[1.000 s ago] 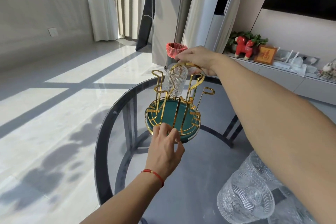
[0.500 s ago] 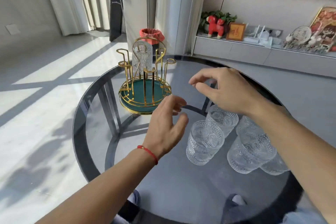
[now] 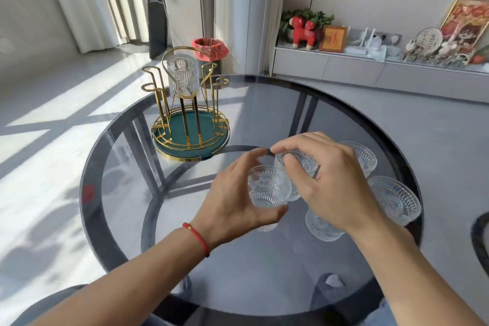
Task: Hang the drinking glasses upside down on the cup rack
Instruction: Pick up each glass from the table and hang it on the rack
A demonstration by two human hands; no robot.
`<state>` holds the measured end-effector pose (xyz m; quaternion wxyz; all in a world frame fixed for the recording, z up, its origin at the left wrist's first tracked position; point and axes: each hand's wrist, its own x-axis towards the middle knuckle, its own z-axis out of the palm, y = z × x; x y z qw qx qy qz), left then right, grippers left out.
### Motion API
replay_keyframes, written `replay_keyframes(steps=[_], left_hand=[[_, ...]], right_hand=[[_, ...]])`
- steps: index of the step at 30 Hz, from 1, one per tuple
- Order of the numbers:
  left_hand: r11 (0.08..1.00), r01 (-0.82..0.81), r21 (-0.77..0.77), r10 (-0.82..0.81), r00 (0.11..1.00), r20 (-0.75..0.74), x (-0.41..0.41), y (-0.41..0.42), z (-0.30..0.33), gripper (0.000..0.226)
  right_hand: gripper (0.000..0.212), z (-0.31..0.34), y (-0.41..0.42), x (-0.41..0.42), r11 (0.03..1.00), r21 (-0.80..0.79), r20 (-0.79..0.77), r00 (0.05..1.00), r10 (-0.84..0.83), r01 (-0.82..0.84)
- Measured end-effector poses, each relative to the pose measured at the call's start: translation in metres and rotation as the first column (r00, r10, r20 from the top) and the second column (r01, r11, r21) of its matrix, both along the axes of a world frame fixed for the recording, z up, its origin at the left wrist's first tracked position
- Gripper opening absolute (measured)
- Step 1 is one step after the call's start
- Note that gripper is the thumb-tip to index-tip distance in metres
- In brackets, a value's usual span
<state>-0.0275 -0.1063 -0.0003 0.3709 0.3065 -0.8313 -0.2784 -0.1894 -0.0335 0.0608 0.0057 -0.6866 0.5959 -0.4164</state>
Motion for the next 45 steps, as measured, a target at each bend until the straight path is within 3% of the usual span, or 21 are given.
replay_keyframes(steps=[2, 5, 8, 10, 12, 15, 17, 20, 23, 26, 28, 31, 38, 45], left_hand=[[0.995, -0.083, 0.053, 0.085, 0.995, -0.052, 0.008, -0.007, 0.006, 0.079], [0.937, -0.185, 0.297, 0.25, 0.948, -0.198, 0.021, -0.024, 0.018, 0.065], [0.805, -0.057, 0.59, 0.365, 0.832, -0.418, 0.028, -0.038, 0.028, 0.054], [0.691, 0.125, 0.712, 0.411, 0.743, -0.529, 0.032, -0.042, 0.031, 0.043], [0.61, 0.243, 0.754, 0.426, 0.702, -0.571, 0.035, -0.043, 0.031, 0.033], [0.575, 0.325, 0.751, 0.394, 0.694, -0.602, 0.035, -0.04, 0.032, 0.025], [0.599, 0.299, 0.743, 0.395, 0.697, -0.598, 0.035, -0.037, 0.035, 0.028], [0.74, 0.064, 0.669, 0.393, 0.766, -0.508, 0.041, -0.04, 0.037, 0.034], [0.855, -0.105, 0.508, 0.335, 0.86, -0.386, 0.047, -0.044, 0.033, 0.036], [0.927, -0.282, 0.246, 0.319, 0.939, -0.125, 0.051, -0.057, 0.016, 0.036], [0.927, -0.375, 0.012, 0.368, 0.914, 0.17, 0.056, -0.071, 0.0, 0.034], [0.919, -0.327, -0.22, 0.394, 0.782, 0.483, 0.065, -0.09, -0.023, 0.044], [0.854, -0.4, -0.334, 0.518, 0.718, 0.466, 0.06, -0.108, -0.048, 0.046], [0.837, -0.405, -0.367, 0.543, 0.693, 0.475, 0.058, -0.111, -0.061, 0.049]], right_hand=[[0.024, -0.002, 0.003, 0.0, 0.999, 0.037, 0.11, 0.994, -0.011, 0.007], [0.025, -0.002, 0.003, 0.008, 0.99, 0.097, 0.404, 0.913, 0.056, -0.103], [0.035, -0.003, -0.001, 0.021, 0.916, 0.191, 0.64, 0.752, 0.157, -0.353], [0.052, -0.008, -0.004, 0.031, 0.863, 0.276, 0.637, 0.753, 0.165, -0.423], [0.064, -0.015, -0.008, 0.041, 0.867, 0.328, 0.583, 0.803, 0.126, -0.375], [0.057, -0.015, -0.018, 0.05, 0.919, 0.359, 0.5, 0.865, -0.043, -0.163], [0.047, -0.013, -0.023, 0.048, 0.926, 0.342, 0.543, 0.838, -0.059, -0.157], [0.049, -0.005, -0.027, 0.043, 0.93, 0.317, 0.619, 0.783, -0.052, -0.188], [0.051, 0.009, -0.038, 0.033, 0.954, 0.283, 0.608, 0.788, -0.096, -0.102], [0.05, 0.026, -0.055, 0.022, 0.973, 0.23, 0.605, 0.785, -0.13, -0.016], [0.051, 0.038, -0.069, 0.014, 0.981, 0.191, 0.603, 0.784, -0.143, 0.032], [0.055, 0.052, -0.1, 0.002, 0.983, 0.14, 0.618, 0.765, -0.182, 0.121], [0.072, 0.069, -0.188, -0.014, 0.955, 0.118, 0.535, 0.793, -0.292, 0.272], [0.071, 0.075, -0.262, -0.01, 0.962, 0.163, 0.461, 0.845, -0.272, 0.221]])
